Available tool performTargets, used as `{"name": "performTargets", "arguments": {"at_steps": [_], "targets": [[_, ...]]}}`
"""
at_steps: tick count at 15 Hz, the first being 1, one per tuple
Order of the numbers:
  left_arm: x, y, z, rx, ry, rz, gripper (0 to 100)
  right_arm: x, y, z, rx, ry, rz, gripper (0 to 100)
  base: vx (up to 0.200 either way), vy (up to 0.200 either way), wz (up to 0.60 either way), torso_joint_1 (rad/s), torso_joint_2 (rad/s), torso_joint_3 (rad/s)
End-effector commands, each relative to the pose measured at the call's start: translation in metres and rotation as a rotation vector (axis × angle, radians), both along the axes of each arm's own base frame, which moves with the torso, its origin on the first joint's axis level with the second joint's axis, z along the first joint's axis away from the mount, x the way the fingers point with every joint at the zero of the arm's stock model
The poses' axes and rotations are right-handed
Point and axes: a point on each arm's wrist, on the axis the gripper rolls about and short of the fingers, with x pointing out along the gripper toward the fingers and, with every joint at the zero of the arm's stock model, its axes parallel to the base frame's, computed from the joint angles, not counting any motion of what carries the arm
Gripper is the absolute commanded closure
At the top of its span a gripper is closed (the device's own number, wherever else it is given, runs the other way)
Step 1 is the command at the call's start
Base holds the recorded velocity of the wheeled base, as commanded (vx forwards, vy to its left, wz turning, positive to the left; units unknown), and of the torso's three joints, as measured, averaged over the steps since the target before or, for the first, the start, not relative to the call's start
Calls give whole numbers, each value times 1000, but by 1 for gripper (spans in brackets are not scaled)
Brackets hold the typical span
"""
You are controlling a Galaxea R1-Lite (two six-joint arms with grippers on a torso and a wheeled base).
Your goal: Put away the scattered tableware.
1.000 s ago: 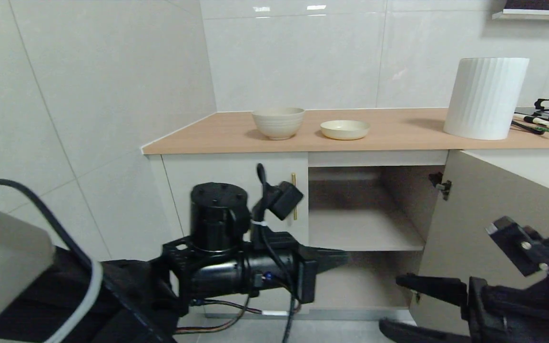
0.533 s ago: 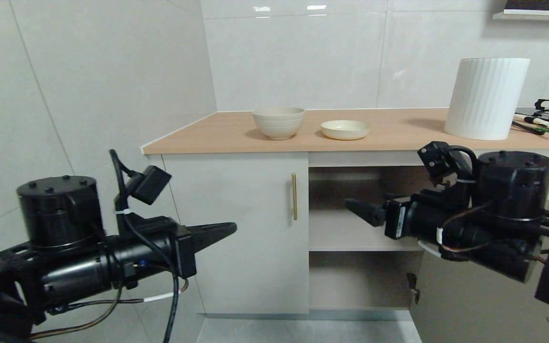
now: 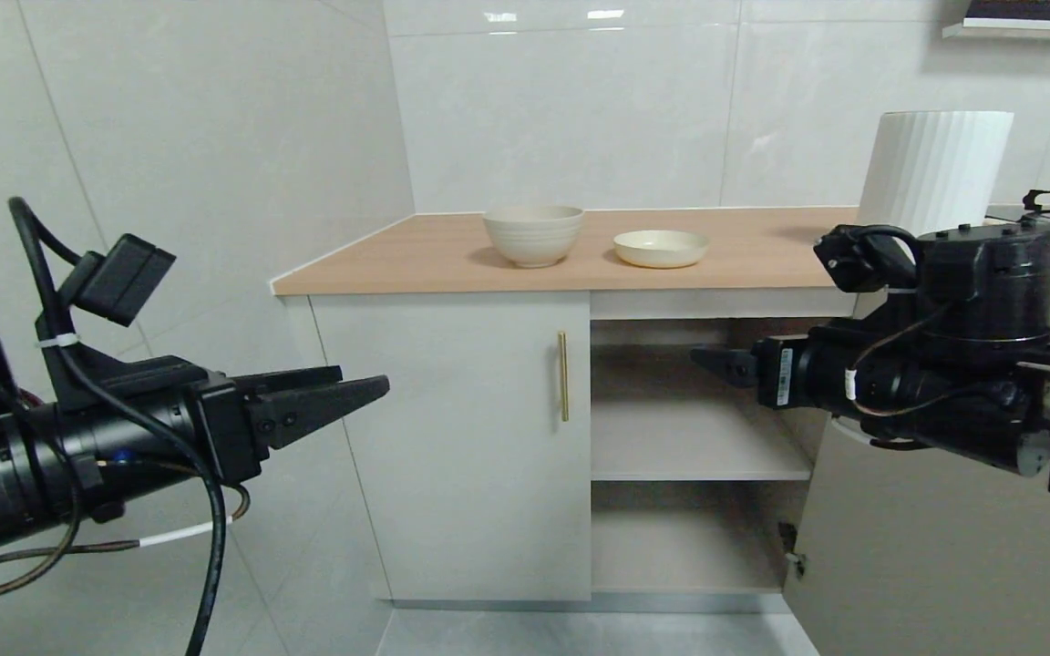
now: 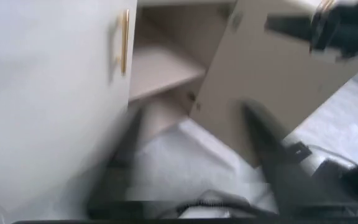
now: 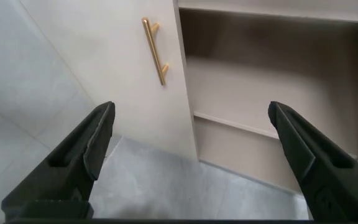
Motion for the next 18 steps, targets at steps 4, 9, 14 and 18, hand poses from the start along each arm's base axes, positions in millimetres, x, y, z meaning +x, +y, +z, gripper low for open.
{"name": "performTargets", "arguments": {"at_steps": [4, 9, 14, 18], "targets": [[-2, 1, 11, -10, -51, 3, 0, -17, -8, 12, 5, -5, 5, 0, 0, 0, 0, 0, 0, 0], [-3, 1, 11, -9, -50, 0, 0, -30, -12, 24, 20, -32, 14, 0, 80, 0, 0, 1, 1, 1], [-2, 1, 13, -11, -55, 0, 0, -41, -13, 31, 19, -22, 36, 0, 200, 0, 0, 0, 1, 2], [0, 1, 12, -11, -51, 6, 0, -42, -11, 35, 50, -19, 36, 0, 200, 0, 0, 1, 4, 1]]}}
